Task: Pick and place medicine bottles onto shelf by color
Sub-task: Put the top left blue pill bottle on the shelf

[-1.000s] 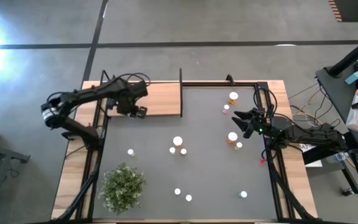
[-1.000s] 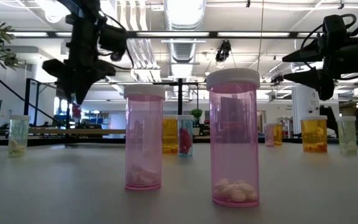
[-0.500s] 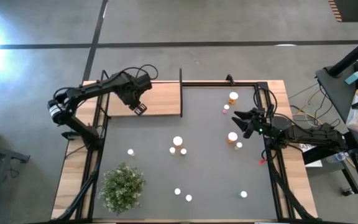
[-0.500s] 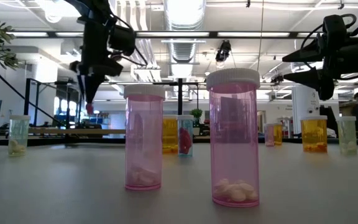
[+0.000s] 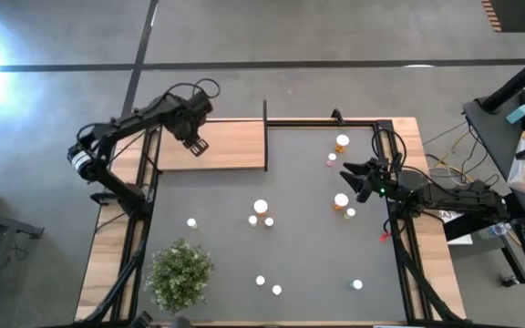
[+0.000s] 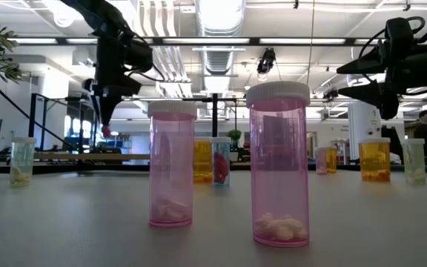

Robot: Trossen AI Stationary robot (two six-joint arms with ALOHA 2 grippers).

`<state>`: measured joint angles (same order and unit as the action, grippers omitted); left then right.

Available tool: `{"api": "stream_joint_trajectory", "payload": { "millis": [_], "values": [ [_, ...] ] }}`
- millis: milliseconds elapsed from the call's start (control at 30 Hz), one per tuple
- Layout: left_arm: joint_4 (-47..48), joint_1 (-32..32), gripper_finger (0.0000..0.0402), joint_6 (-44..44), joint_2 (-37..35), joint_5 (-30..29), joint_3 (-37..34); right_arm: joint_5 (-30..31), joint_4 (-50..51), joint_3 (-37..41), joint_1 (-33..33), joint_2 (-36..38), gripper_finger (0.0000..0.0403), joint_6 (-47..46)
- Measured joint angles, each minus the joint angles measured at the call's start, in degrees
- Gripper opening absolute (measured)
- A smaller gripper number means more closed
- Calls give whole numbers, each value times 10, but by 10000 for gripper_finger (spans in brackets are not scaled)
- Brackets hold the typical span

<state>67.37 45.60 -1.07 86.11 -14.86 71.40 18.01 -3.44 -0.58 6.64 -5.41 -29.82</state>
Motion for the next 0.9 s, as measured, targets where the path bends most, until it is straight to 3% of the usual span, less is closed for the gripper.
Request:
{"api": "stream_joint_trajectory", "payload": {
  "millis": [400, 900],
  "values": [
    [-29, 71, 98, 9, 2, 11, -4, 0, 0, 0, 0, 0, 247, 0],
    [-45, 135, 98, 15, 73, 21, 19, 0, 0, 0, 0, 0, 247, 0]
  ]
}}
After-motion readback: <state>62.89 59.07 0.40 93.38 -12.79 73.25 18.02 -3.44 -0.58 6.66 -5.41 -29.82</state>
